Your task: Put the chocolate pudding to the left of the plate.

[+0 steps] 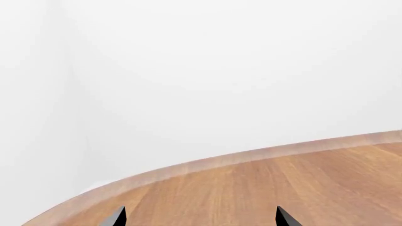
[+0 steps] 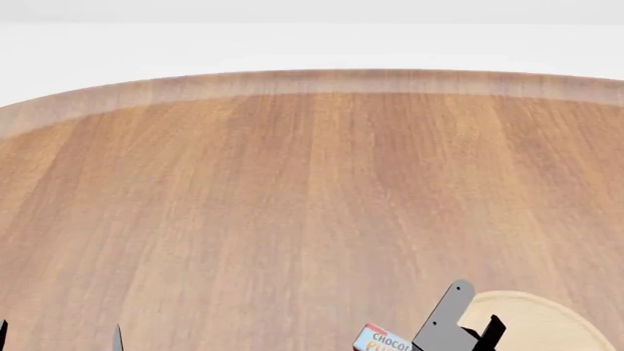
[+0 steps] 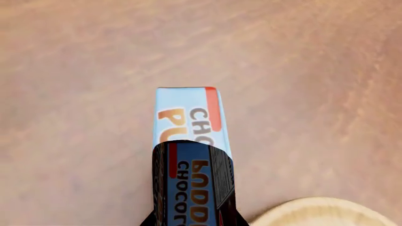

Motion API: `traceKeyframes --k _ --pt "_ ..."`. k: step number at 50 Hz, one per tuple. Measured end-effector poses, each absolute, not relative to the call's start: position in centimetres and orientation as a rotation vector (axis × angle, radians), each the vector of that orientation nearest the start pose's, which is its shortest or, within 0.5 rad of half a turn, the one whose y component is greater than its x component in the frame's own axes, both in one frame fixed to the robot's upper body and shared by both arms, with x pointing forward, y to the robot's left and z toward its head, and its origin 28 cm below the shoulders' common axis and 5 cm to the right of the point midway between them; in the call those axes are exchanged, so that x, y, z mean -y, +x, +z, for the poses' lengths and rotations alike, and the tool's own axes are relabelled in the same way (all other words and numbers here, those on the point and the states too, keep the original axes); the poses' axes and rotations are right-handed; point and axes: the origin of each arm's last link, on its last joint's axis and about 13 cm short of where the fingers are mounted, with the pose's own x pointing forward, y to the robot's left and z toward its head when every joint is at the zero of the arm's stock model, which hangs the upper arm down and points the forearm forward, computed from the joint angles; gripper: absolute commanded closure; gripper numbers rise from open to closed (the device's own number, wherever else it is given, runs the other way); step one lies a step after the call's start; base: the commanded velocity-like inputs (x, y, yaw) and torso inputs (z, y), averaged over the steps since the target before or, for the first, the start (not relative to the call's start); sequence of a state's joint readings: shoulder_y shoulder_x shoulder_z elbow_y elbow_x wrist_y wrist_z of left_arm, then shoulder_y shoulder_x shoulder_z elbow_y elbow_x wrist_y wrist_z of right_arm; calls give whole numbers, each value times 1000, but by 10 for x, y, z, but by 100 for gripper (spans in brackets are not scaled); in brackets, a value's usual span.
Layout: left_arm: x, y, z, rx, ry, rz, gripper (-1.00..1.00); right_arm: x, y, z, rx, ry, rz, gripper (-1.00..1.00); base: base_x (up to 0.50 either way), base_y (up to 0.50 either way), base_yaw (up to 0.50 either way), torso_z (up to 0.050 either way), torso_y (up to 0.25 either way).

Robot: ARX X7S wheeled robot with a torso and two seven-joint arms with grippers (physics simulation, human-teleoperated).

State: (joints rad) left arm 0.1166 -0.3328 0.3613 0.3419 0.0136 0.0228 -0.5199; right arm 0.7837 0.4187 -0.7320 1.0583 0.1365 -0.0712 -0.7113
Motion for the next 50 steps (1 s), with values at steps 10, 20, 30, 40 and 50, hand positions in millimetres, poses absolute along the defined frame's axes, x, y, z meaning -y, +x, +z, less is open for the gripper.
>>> traceKeyframes --k 10,20,30,40,50 --pt "-198 172 52 242 190 90 -100 222 332 21 -581 -531 799 100 0 0 0 0 0" --pt "-198 172 53 243 190 89 -100 220 333 19 -576 -527 804 100 0 0 1 0 0" --pt "-198 172 53 243 190 89 -100 212 334 15 -566 -513 830 100 0 0 1 0 0" --pt "-199 172 53 244 189 90 -100 204 334 11 -553 -499 856 100 0 0 0 0 0" --pt "-199 172 53 244 187 90 -100 202 333 7 -550 -473 844 100 0 0 1 0 0"
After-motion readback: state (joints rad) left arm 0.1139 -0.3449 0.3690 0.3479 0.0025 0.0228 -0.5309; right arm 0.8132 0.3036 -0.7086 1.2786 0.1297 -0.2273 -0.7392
